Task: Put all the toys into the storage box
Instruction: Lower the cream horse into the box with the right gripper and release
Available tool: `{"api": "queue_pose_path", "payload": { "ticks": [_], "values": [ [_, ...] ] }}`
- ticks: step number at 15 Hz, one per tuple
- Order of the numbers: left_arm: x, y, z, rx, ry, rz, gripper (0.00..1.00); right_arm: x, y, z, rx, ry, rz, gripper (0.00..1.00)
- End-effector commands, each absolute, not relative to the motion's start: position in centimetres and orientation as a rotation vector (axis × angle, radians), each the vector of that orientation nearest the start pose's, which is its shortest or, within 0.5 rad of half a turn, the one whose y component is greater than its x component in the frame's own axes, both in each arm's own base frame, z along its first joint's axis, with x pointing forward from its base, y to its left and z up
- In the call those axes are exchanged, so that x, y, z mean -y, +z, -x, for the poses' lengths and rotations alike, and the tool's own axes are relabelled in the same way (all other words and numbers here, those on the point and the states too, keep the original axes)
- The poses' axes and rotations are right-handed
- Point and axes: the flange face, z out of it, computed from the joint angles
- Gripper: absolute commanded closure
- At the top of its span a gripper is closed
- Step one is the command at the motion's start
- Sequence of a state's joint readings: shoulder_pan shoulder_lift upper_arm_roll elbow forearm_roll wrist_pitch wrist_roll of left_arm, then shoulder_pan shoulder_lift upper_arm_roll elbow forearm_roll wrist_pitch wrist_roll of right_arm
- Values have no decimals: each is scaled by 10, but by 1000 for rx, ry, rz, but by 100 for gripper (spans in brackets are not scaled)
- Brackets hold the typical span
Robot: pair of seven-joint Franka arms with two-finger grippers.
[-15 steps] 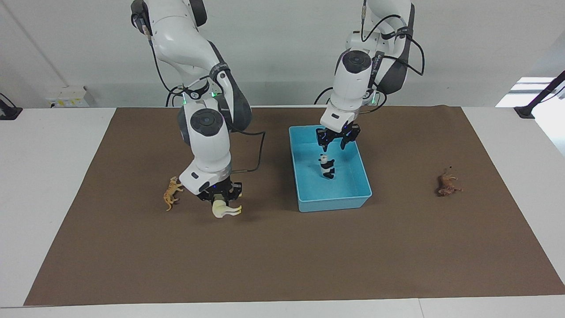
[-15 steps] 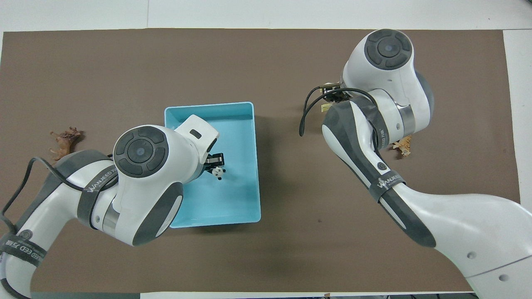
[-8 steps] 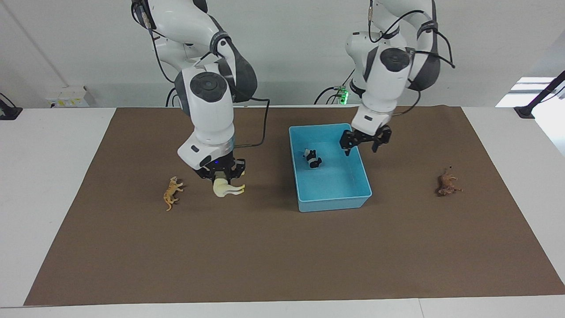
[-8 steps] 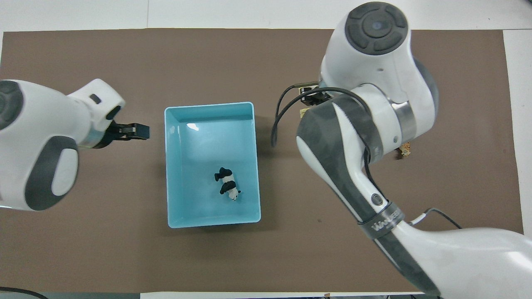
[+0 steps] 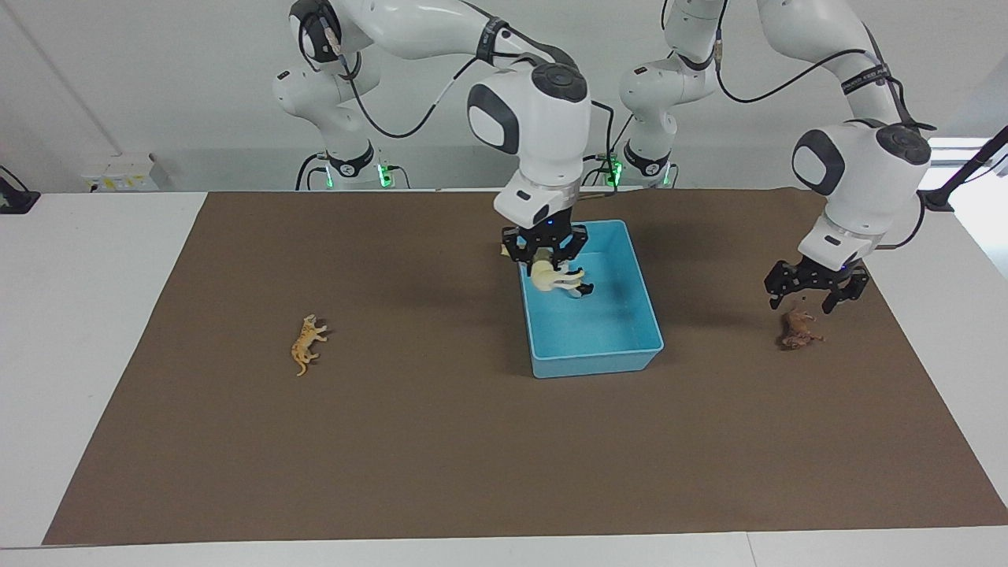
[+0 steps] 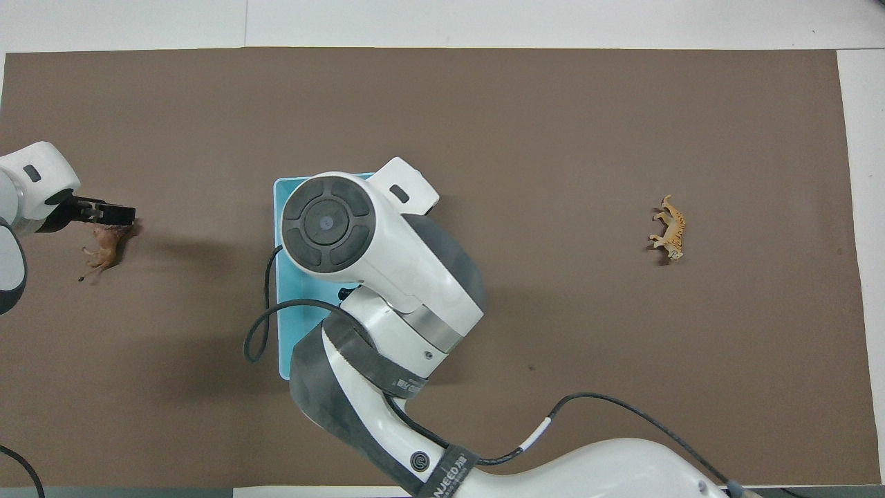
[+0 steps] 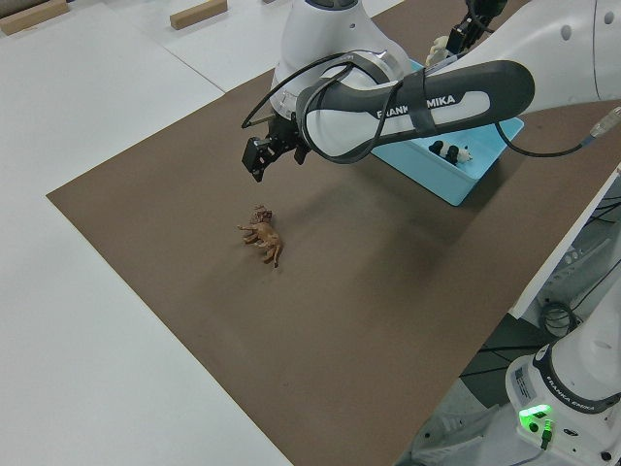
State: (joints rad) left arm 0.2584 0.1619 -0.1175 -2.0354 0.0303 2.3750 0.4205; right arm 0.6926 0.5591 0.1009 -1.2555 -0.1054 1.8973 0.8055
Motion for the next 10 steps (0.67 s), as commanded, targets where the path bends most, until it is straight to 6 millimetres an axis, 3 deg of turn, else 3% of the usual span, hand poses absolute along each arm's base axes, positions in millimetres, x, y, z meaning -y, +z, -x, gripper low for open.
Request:
{"api": "queue_pose_path", "payload": {
  "ticks": [1,2,3,4,5,8,10],
  "values": [
    [-111,370,-581,-609,-258,2967,0,-507,411,-548,-48,-167,3086,100],
    [-120,363,-577,-612,-269,2960,0,-511,410,-545,-75,-183,3069,100],
    [-123,357,-573,-604,-275,2959,0,-515,410,-541,-99,-178,3069,79],
    [-126,353,-570,-603,-264,2963,0,-516,410,-539,-147,-167,3070,8],
    [-136,347,-564,-580,-246,2972,0,-516,410,-539,-198,-163,3070,0],
    [-147,333,-558,-555,-241,2979,0,-507,411,-540,-239,-118,3114,0],
    [-149,317,-549,-542,-260,2979,0,-486,429,-549,-281,-118,3136,0]
  ]
}}
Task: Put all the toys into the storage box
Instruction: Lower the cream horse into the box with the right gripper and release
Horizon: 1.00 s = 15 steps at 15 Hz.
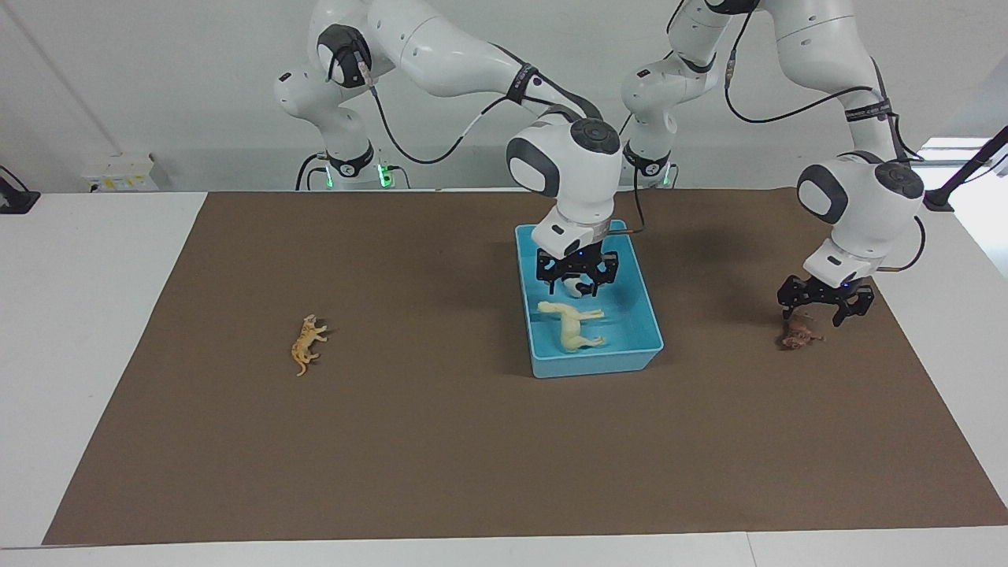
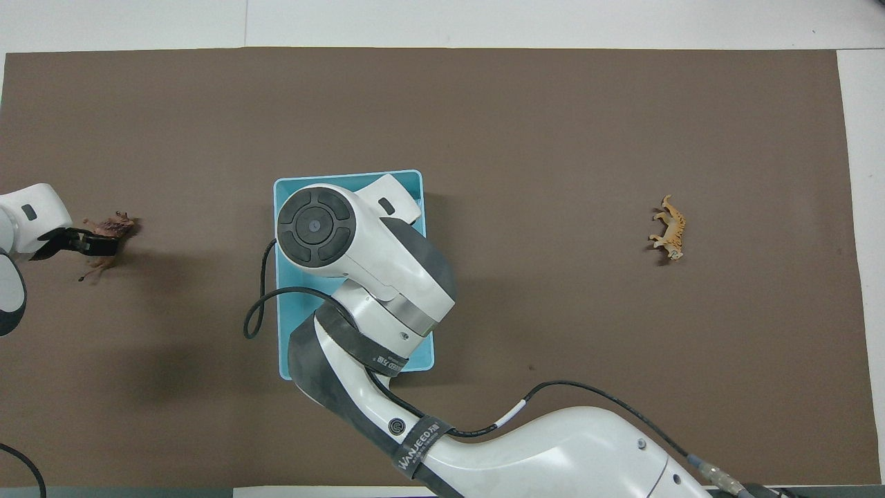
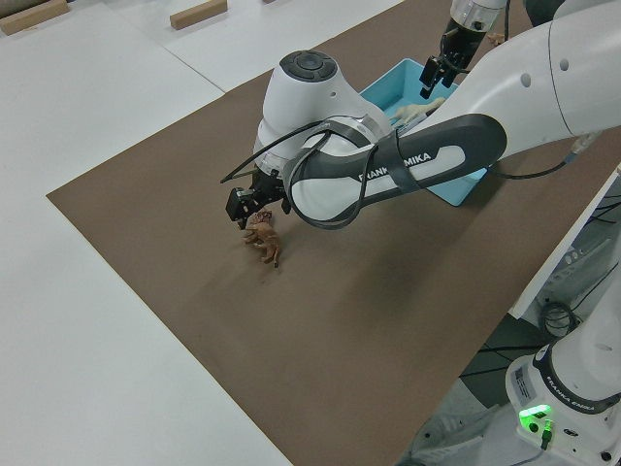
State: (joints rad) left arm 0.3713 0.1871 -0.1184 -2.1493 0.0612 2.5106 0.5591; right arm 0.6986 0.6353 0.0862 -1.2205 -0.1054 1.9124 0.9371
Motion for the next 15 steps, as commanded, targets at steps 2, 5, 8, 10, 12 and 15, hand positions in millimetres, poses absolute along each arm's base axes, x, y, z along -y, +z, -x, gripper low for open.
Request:
{"api": "queue_pose_path", "payload": {
  "ticks": [2,5,8,10,12,15],
  "values": [
    [-148,306,-546,-544,-248,2986,0,-433,466,-580,-293,-165,3129,0],
    [-159,299,-542,-518,-232,2996,0,-321,492,-628,-299,-100,3177,0],
    [-159,294,-539,-517,-222,3000,0,-220,473,-662,-454,-48,3187,0],
    [-160,287,-533,-509,-218,3004,0,-168,457,-668,-527,-25,3183,0],
    [-158,283,-529,-513,-221,3003,0,-122,433,-664,-638,-29,3160,0],
    [-157,280,-527,-511,-213,3007,29,-63,389,-642,-737,-94,3113,0]
  ]
}}
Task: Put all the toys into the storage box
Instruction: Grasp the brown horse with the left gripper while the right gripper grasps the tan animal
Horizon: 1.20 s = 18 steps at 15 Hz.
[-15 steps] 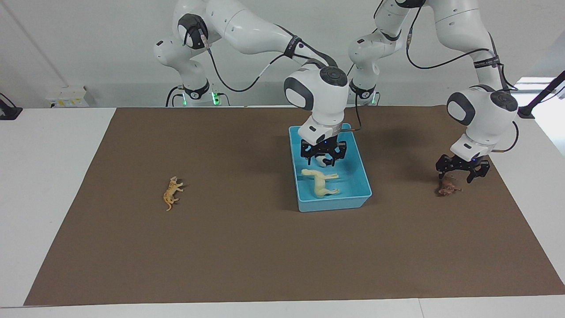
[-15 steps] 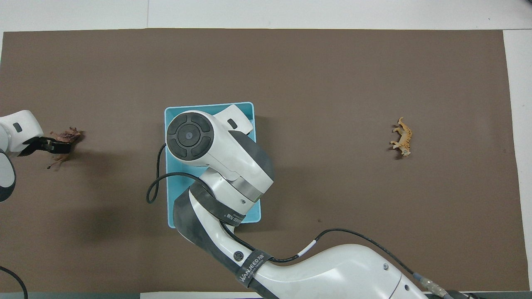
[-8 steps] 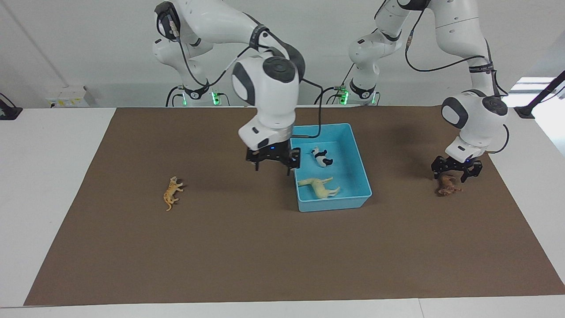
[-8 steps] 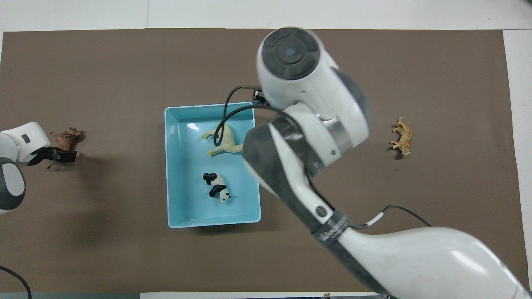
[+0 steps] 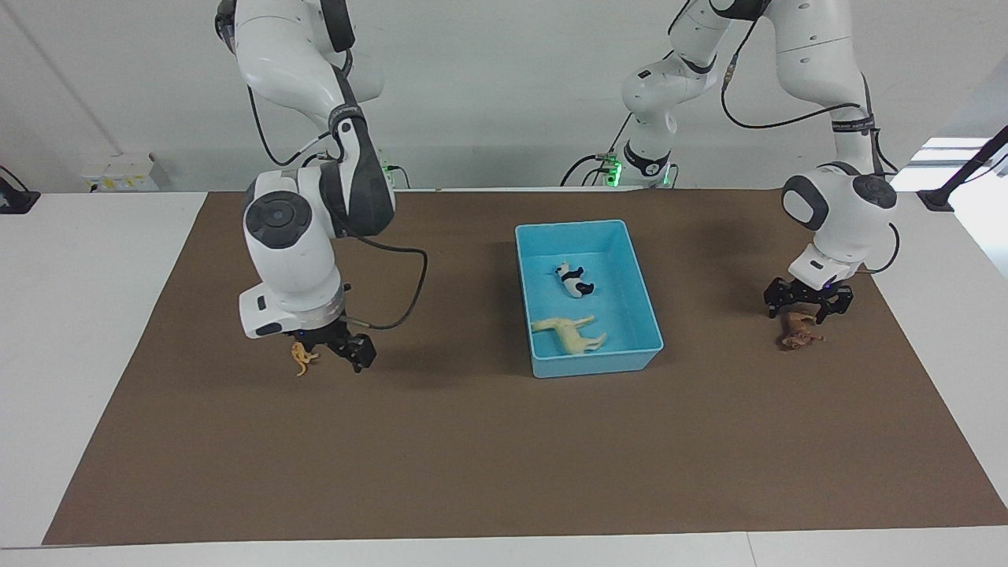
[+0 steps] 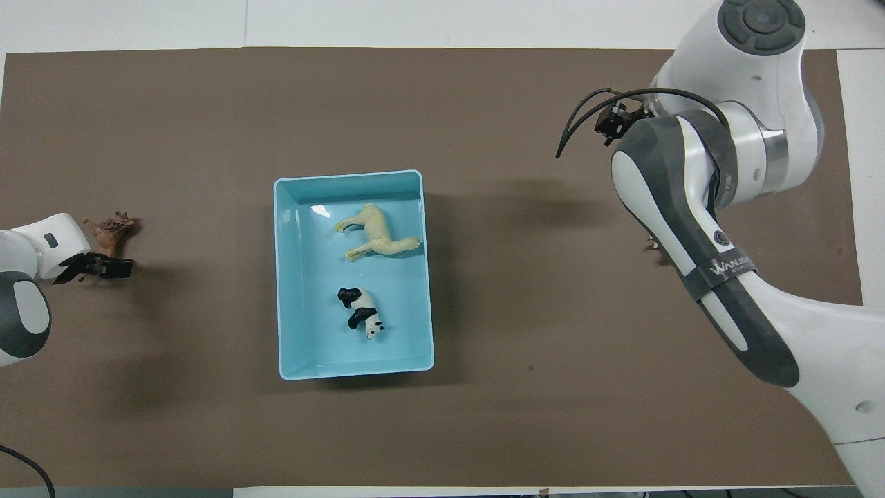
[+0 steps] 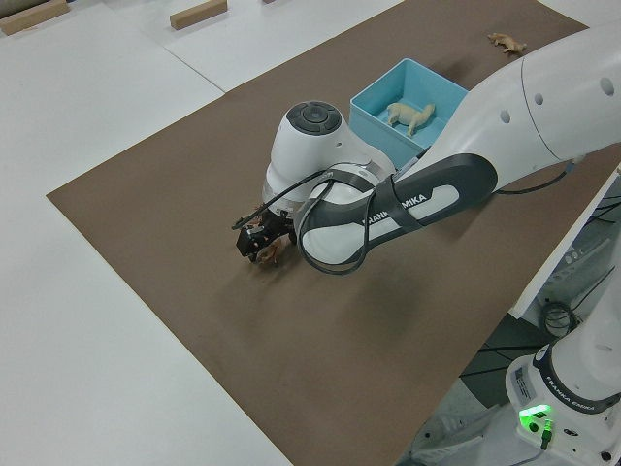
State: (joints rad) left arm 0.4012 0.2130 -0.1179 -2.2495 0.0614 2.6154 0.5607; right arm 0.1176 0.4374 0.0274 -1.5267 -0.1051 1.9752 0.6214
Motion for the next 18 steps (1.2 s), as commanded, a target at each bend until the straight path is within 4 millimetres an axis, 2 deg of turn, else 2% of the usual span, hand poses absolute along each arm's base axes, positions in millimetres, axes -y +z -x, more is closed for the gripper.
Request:
{"api": "queue_pose_path", "payload": {
  "ticks": [1,2,3,5,7,8,9,11,14,16,17,18],
  "values": [
    [-157,281,-527,-509,-213,3007,48,-47,371,-632,-751,-114,3102,0],
    [-157,281,-528,-507,-211,3009,66,-39,363,-623,-762,-118,3098,0],
    [-157,280,-527,-502,-209,3011,72,-42,353,-613,-752,-97,3105,0],
    [-156,288,-534,-498,-227,3005,73,-36,338,-601,-736,-135,3096,0],
    [-151,307,-549,-462,-224,3013,73,-25,322,-588,-690,-192,3087,0],
    [-139,322,-561,-436,-209,3024,73,-26,317,-584,-682,-207,3084,0],
    [-120,337,-572,-426,-181,3035,76,-25,315,-582,-680,-216,3081,0],
    [-82,368,-591,-349,-138,3060,93,-20,314,-581,-661,-216,3087,0],
    [-6,420,-610,-175,-89,3090,94,-4,304,-574,-660,-213,3088,0],
    [57,456,-605,-86,-31,3097,94,-4,302,-574,-655,-252,3078,0],
    [91,473,-595,-28,-16,3098,94,-4,302,-574,-664,-254,3075,0],
    [134,485,-577,21,-2,3096,94,-5,300,-573,-675,-251,3071,0]
  ]
}}
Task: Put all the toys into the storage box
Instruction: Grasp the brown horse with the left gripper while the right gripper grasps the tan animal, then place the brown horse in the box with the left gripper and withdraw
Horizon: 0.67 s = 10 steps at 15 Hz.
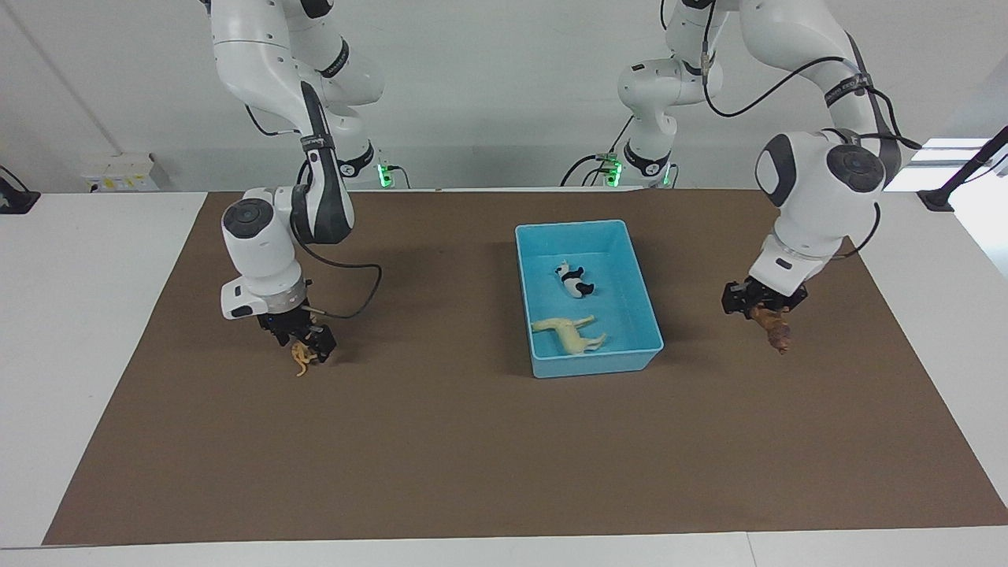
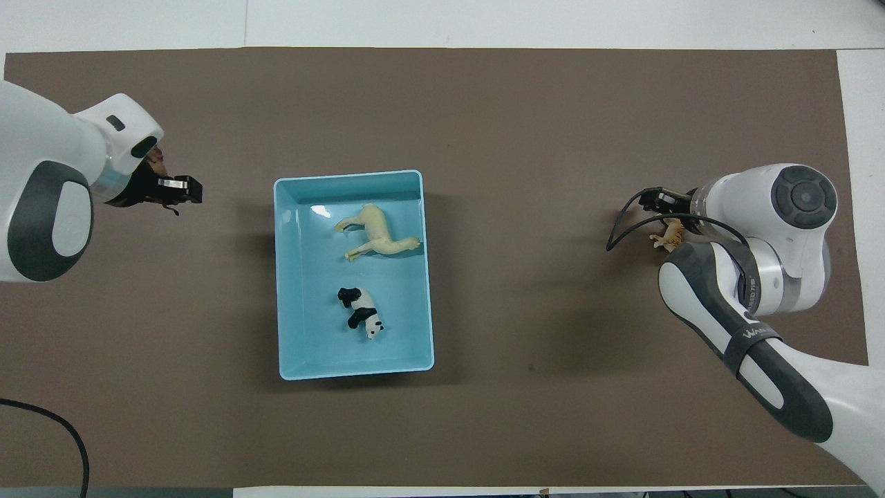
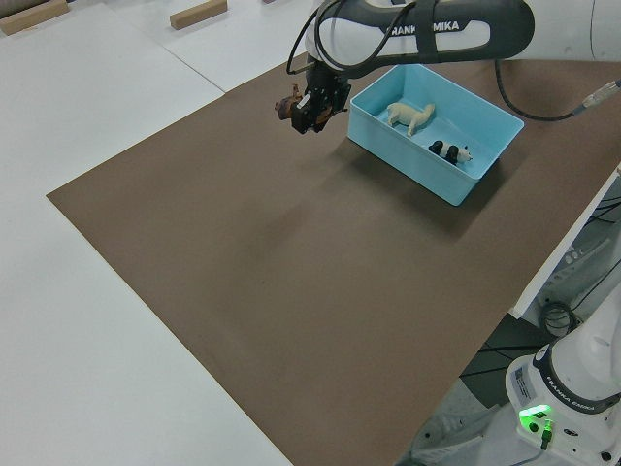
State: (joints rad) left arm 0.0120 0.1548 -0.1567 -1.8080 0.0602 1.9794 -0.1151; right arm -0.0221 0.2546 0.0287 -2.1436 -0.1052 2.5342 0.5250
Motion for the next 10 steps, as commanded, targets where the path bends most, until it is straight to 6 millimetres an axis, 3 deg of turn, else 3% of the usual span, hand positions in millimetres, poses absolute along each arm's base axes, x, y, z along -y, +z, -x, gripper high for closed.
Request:
{"api": "queue_pose_path", "payload": {
  "ticks": [1,3,4,5,6,7,9,10],
  "values": [
    [169,491,-561,65,1,3090,94,-6,299,-572,-675,-247,3072,0],
    [235,485,-531,130,-10,3088,93,-4,294,-571,-675,-270,3062,0],
    [253,483,-519,144,-8,3085,83,-5,288,-566,-656,-294,3058,12],
    [266,477,-504,111,7,3075,47,-2,280,-561,-650,-331,3047,41],
    [268,472,-492,89,22,3065,0,3,276,-559,-662,-359,3034,82],
    [268,470,-490,81,28,3062,0,1,277,-559,-670,-363,3029,100],
    [264,477,-490,87,28,3061,0,-2,279,-561,-655,-362,3034,100],
    [253,492,-492,110,1,3067,0,-3,281,-563,-641,-351,3042,100]
  ]
}}
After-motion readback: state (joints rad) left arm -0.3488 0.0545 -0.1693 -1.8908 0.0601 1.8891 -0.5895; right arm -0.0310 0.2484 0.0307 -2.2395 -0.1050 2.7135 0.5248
